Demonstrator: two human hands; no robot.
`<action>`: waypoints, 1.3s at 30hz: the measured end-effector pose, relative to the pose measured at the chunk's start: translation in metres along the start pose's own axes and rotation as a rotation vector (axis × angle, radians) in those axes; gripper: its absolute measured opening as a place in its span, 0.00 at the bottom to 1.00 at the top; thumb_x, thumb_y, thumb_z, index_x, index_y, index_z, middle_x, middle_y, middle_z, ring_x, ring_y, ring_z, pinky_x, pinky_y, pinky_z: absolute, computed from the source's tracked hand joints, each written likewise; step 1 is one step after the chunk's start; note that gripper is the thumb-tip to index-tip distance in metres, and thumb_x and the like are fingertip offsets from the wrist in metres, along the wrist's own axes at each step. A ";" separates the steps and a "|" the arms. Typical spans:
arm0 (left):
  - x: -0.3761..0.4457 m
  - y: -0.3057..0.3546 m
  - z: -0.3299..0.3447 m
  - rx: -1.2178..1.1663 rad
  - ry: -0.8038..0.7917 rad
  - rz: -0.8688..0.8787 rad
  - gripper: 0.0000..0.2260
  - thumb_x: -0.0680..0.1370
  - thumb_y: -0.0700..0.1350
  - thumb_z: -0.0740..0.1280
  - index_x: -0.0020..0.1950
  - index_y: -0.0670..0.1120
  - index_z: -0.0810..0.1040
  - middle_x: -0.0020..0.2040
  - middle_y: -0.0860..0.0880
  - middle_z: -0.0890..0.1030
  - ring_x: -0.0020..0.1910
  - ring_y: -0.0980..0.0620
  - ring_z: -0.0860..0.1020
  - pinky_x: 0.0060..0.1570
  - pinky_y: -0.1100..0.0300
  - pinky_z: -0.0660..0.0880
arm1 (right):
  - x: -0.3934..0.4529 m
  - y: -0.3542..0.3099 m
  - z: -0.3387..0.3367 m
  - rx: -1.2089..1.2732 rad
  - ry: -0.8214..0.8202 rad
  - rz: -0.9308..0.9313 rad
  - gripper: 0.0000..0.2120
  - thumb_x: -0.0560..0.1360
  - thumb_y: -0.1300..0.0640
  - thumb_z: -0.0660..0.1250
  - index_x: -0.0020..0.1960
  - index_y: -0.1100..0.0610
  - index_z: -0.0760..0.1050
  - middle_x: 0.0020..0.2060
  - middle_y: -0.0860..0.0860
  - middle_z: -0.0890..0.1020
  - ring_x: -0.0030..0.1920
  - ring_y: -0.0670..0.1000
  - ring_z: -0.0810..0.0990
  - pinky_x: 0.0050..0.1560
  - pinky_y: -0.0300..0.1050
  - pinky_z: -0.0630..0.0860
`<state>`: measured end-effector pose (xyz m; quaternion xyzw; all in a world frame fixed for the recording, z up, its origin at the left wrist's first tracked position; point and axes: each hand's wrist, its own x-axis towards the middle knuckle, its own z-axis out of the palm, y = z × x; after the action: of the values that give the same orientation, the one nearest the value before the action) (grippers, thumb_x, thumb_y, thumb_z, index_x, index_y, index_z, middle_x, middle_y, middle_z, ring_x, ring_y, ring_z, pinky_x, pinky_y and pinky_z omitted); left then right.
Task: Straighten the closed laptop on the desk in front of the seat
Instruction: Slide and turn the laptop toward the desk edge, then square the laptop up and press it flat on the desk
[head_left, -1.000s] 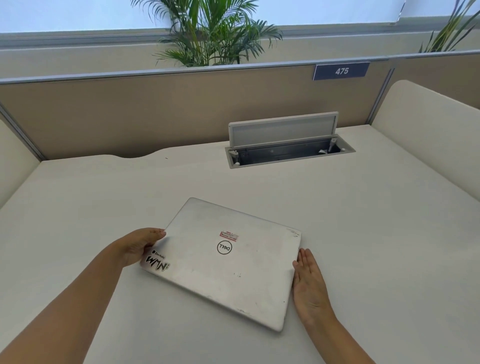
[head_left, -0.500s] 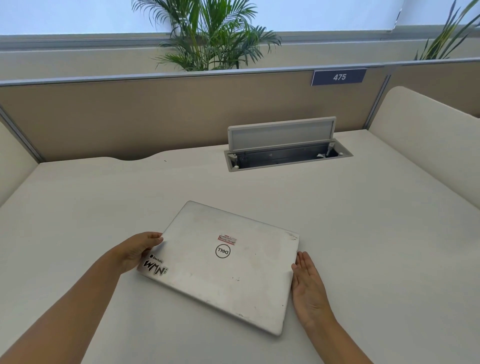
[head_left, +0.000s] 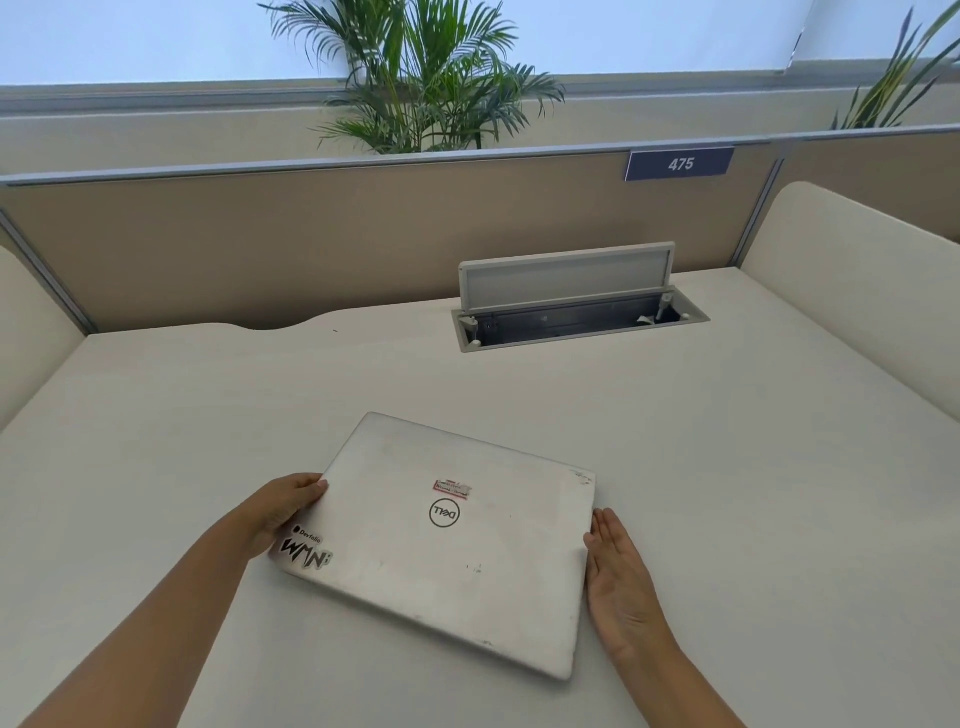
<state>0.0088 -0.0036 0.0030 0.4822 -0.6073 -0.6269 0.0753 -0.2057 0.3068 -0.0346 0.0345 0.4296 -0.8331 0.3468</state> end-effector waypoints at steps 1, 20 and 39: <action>-0.001 0.000 0.000 0.002 0.011 0.001 0.13 0.79 0.40 0.60 0.61 0.37 0.74 0.56 0.36 0.79 0.48 0.41 0.77 0.45 0.54 0.75 | 0.001 -0.001 0.000 0.005 -0.002 0.006 0.25 0.76 0.71 0.57 0.72 0.61 0.58 0.70 0.55 0.66 0.69 0.50 0.66 0.67 0.48 0.63; -0.029 -0.024 -0.002 -0.220 0.249 0.002 0.06 0.77 0.41 0.63 0.50 0.42 0.78 0.44 0.41 0.81 0.40 0.43 0.79 0.38 0.53 0.76 | 0.052 -0.025 0.042 0.014 -0.102 0.172 0.10 0.75 0.64 0.62 0.54 0.55 0.73 0.49 0.49 0.79 0.46 0.45 0.80 0.49 0.38 0.78; -0.046 -0.054 0.039 -0.237 0.574 0.196 0.06 0.76 0.42 0.64 0.42 0.46 0.81 0.36 0.54 0.80 0.35 0.55 0.77 0.36 0.62 0.72 | 0.101 -0.033 0.055 -0.095 -0.211 0.256 0.18 0.75 0.67 0.60 0.63 0.56 0.71 0.57 0.47 0.78 0.55 0.46 0.77 0.43 0.37 0.81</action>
<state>0.0326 0.0681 -0.0260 0.5662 -0.5276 -0.5216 0.3591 -0.2893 0.2238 -0.0128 -0.0150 0.4220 -0.7598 0.4943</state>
